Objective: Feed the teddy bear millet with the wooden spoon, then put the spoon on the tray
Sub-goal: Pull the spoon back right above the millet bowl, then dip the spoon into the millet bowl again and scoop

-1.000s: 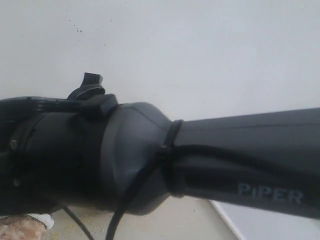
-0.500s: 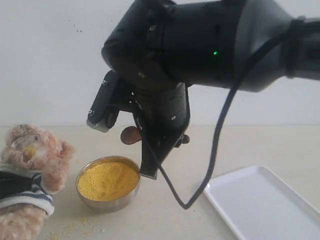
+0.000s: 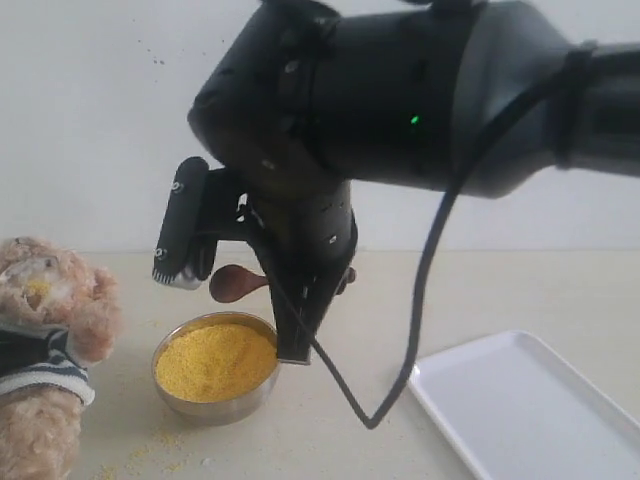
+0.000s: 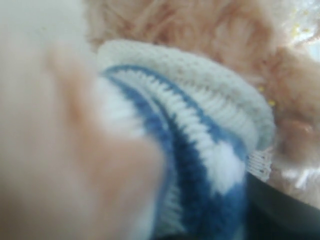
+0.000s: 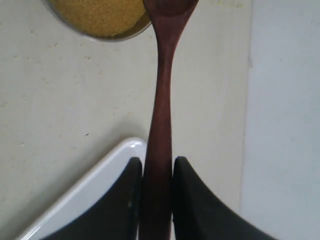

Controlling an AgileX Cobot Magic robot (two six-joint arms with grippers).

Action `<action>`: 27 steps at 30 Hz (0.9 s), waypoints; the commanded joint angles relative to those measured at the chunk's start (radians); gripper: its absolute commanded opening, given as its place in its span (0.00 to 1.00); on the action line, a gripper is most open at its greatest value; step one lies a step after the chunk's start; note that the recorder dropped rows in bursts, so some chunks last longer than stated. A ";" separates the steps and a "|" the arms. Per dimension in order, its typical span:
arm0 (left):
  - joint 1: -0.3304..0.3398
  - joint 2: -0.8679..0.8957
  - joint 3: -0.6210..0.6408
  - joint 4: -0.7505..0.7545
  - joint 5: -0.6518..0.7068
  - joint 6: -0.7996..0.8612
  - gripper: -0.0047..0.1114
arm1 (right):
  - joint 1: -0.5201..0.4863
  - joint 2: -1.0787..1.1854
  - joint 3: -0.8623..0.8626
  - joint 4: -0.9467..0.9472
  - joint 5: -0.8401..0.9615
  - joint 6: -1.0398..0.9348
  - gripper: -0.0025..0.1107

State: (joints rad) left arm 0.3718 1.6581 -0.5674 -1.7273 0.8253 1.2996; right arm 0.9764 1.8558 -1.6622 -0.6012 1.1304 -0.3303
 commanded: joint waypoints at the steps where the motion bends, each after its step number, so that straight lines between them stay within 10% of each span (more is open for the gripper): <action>1: 0.003 0.031 -0.010 -0.017 0.028 0.007 0.08 | -0.001 0.102 -0.054 -0.092 0.032 -0.080 0.02; 27: 0.003 0.197 -0.085 -0.017 0.219 -0.020 0.08 | 0.001 0.272 -0.122 0.140 -0.161 -0.029 0.02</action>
State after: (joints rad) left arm 0.3721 1.8568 -0.6416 -1.7293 1.0034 1.2858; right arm 0.9764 2.1304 -1.7791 -0.4902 0.9931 -0.3761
